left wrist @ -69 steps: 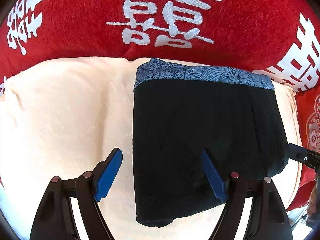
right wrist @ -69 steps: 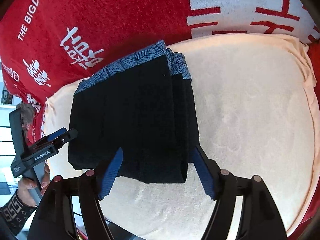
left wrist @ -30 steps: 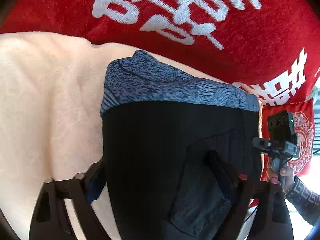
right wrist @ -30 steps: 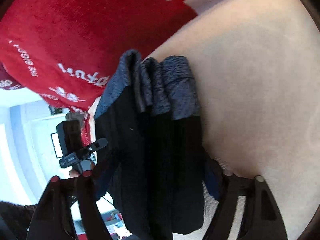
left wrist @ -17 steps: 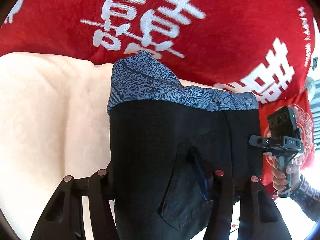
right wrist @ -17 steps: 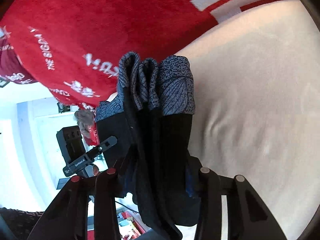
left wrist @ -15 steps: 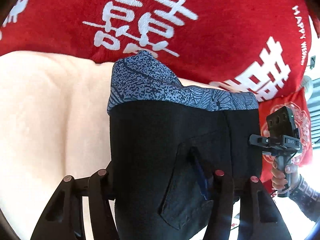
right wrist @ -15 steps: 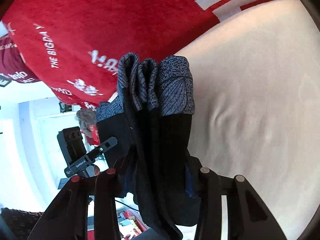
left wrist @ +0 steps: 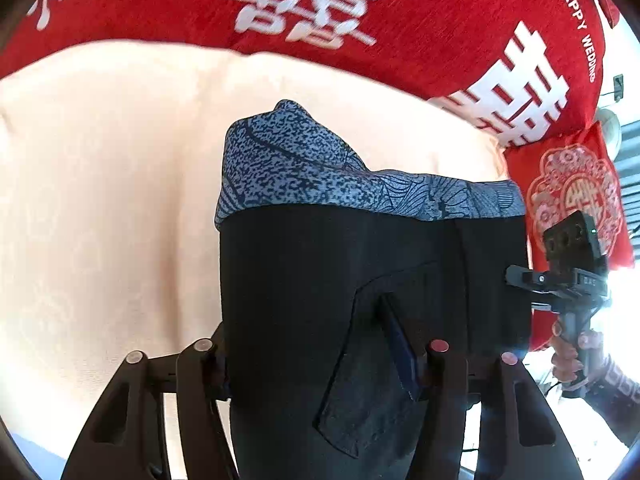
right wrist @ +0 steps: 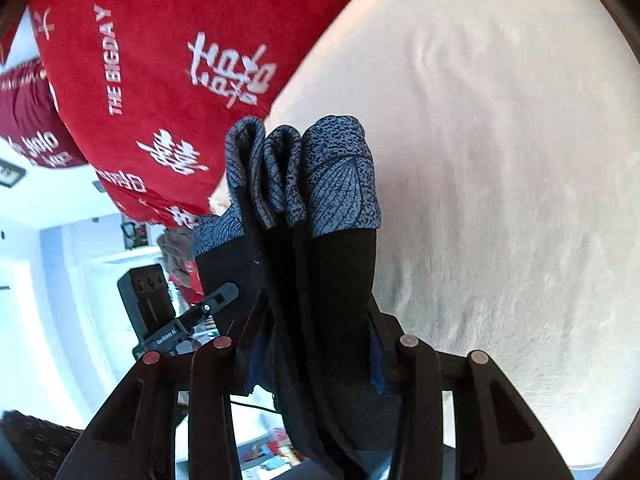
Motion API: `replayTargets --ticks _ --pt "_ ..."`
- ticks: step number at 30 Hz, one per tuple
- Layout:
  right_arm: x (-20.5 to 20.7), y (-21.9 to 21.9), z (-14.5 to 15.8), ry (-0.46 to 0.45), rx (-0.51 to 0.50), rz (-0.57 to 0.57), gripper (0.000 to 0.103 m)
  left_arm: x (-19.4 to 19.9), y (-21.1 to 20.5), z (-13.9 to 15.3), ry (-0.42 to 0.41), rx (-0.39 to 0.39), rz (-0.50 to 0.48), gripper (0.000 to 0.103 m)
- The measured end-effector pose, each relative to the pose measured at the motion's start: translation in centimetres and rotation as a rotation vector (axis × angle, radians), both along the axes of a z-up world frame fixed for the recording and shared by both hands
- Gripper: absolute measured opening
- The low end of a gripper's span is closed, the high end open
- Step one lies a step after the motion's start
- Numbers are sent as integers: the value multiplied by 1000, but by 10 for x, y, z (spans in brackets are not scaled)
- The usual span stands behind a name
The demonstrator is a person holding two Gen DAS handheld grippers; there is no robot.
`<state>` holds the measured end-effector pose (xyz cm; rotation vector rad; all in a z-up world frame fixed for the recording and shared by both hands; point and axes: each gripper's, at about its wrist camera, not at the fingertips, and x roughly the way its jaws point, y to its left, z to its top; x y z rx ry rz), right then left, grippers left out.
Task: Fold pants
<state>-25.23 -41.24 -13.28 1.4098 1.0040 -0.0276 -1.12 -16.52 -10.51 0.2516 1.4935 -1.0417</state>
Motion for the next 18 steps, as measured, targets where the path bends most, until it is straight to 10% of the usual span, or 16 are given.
replayTargets --ticks 7,18 --pt "5 9 -22 105 -146 31 69 5 15 -34 -67 37 49 97" --pt "-18 36 50 320 -428 -10 85 -28 25 25 -347 169 -3 102"
